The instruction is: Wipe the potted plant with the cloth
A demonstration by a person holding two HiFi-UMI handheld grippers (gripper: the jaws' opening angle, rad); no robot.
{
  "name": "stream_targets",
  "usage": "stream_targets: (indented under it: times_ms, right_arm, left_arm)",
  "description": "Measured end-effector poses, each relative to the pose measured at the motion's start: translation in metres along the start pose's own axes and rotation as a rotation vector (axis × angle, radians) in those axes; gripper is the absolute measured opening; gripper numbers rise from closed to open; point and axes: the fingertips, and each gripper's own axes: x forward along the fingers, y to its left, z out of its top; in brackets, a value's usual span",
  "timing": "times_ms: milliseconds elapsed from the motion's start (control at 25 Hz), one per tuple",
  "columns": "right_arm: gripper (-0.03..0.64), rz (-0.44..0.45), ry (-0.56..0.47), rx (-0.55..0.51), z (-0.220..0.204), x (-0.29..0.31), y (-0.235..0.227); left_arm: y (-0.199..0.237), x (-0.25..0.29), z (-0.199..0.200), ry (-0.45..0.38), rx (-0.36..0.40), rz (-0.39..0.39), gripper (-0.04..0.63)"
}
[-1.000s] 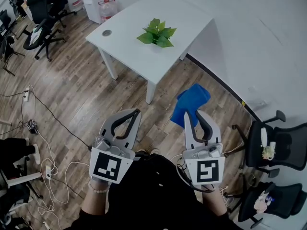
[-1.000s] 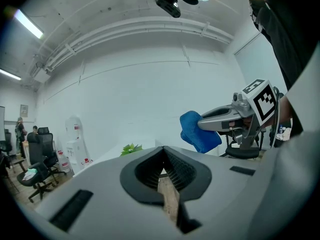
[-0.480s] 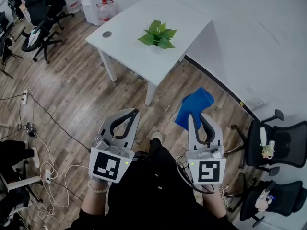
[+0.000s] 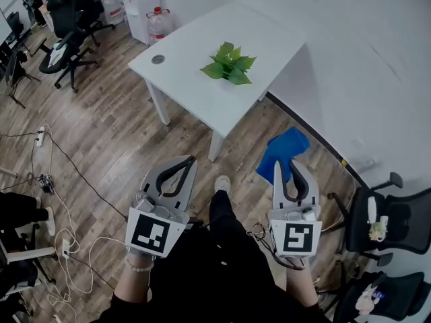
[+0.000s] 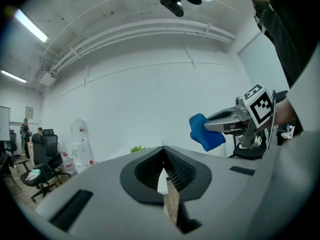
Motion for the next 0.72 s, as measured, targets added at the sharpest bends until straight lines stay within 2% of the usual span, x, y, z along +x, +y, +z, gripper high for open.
stream_targets:
  times_ms: [360,720]
  right_arm:
    - [0.083,0.036,0.027,0.015,-0.017,0.068,-0.036]
    - [0.083,0.085,0.057,0.011,-0.037,0.159,-0.092]
  left_arm:
    - [0.032,0.063,0.004,0.011,-0.021,0.046,0.014]
    - [0.062,0.156,0.0,0.042,-0.059,0.07,0.014]
